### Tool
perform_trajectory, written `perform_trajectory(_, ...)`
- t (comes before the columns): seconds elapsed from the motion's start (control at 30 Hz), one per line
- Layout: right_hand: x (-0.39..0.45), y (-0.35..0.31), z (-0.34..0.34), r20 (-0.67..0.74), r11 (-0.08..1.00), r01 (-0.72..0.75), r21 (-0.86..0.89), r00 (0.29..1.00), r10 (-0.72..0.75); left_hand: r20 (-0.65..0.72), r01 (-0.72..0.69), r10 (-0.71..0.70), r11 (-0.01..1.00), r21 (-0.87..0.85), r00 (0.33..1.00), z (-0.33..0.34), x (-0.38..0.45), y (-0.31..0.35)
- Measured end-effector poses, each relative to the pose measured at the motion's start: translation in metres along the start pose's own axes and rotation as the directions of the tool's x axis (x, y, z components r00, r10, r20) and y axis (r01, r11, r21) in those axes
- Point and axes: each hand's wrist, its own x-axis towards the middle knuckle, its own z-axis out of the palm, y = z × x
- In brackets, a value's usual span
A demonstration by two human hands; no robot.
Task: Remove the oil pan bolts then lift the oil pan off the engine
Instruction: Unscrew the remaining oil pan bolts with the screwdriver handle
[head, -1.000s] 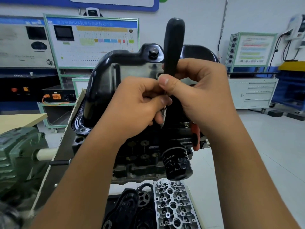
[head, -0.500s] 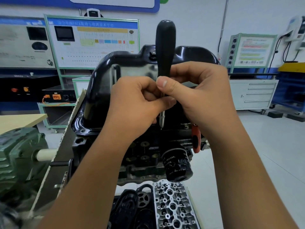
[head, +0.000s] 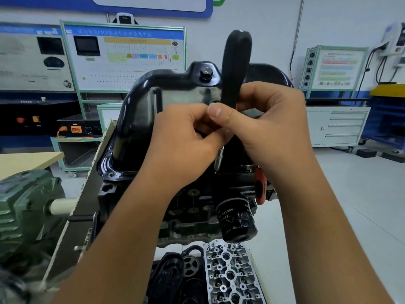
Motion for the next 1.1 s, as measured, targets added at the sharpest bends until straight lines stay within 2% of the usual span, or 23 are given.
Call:
perform_trajectory(0.2,0.0,0.0,0.001,-0.005,0.999,-0.028,0.021,1.0,0.028,0.015,-0.004,0.005,0.997,-0.074,1.0,0.003,0.0,-0.001)
perform_trajectory(0.37,0.0,0.001,0.001,-0.026,0.998,-0.053,0.033,0.998,0.054,-0.078,-0.018,0.013,0.998,-0.061,0.997,0.005,0.0,0.001)
perform_trajectory(0.57,0.001,0.001,0.0,-0.047,0.999,-0.048,0.011,0.998,0.048,-0.004,0.002,-0.002,0.993,-0.12,1.0,0.005,0.0,0.0)
perform_trajectory(0.8,-0.002,0.003,0.001,-0.034,0.997,-0.066,0.035,0.997,0.067,-0.117,-0.001,-0.003,0.999,-0.039,0.993,0.011,-0.001,0.003)
perform_trajectory(0.97,-0.001,0.003,0.0,-0.001,0.998,-0.059,0.0,0.998,0.059,0.009,0.026,-0.025,0.995,-0.098,1.0,0.008,-0.001,0.003)
perform_trajectory(1.1,-0.003,0.004,0.002,0.019,0.997,-0.073,0.039,0.997,0.072,-0.088,0.019,-0.023,0.999,-0.042,0.996,0.012,-0.003,0.002)
